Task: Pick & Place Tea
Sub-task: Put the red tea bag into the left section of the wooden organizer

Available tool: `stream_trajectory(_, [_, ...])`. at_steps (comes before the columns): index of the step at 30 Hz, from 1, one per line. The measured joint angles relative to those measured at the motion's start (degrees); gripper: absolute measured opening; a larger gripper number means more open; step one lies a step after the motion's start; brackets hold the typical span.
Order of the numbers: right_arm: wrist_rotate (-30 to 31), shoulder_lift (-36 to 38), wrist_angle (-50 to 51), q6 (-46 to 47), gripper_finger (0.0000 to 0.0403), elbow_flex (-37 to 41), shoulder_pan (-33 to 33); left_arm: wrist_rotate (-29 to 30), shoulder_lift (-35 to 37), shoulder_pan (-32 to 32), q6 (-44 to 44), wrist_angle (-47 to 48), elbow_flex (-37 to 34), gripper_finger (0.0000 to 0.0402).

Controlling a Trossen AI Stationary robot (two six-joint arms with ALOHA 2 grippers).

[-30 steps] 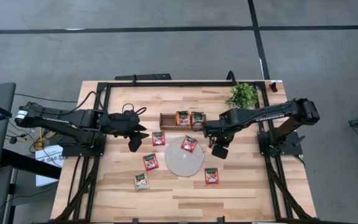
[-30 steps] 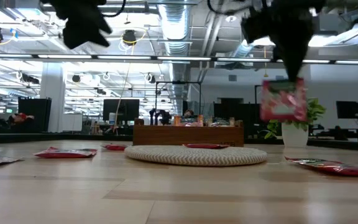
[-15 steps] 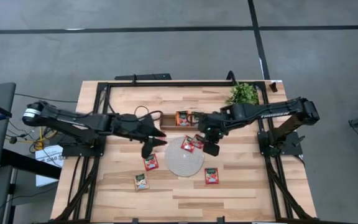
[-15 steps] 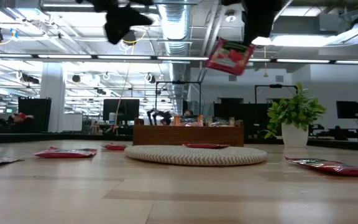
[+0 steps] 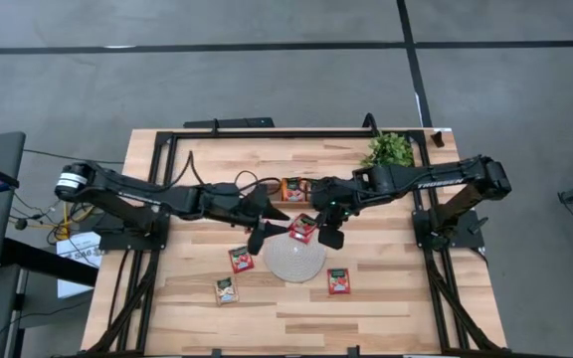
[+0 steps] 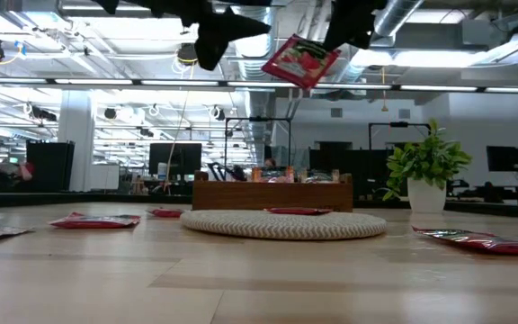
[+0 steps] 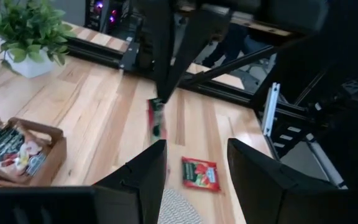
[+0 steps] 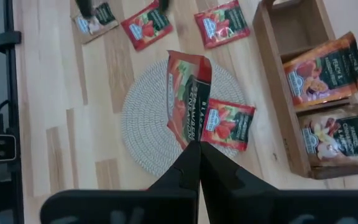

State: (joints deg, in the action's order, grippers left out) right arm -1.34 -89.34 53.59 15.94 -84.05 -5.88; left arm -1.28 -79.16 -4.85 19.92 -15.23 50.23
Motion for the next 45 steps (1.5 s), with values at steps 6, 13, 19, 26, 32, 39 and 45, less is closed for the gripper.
stream_trajectory(6, [0.0,0.0,-0.3,-1.0,0.0000,0.0,-0.2,1.2,-3.7,1.0,-0.6,0.1,2.8,0.0162])
stream_trajectory(13, [0.0,0.0,0.0,-1.4,0.0000,0.0,-1.3,3.5,-4.6,3.3,-1.1,0.1,3.4,0.0162])
stream_trajectory(19, [-0.1,0.0,0.0,-2.4,0.0000,0.0,-1.6,2.9,-4.6,4.2,-0.1,0.2,3.4,0.0162])
stream_trajectory(26, [0.0,0.0,-0.1,-4.4,0.0000,0.0,-1.2,-0.8,-4.6,4.1,2.0,0.1,3.4,0.0162])
stream_trajectory(32, [0.0,0.0,-0.1,-5.5,0.0000,0.0,-1.1,-0.9,-4.6,4.1,2.2,0.1,3.4,0.0162])
stream_trajectory(39, [0.2,0.0,-0.7,-5.9,0.0000,0.0,-1.1,-2.1,-5.9,4.1,2.8,-1.6,3.5,0.0162])
stream_trajectory(45, [0.2,0.0,-1.2,-5.9,0.0000,0.0,-1.1,-3.8,-7.1,4.1,3.9,-3.5,3.5,0.0162])
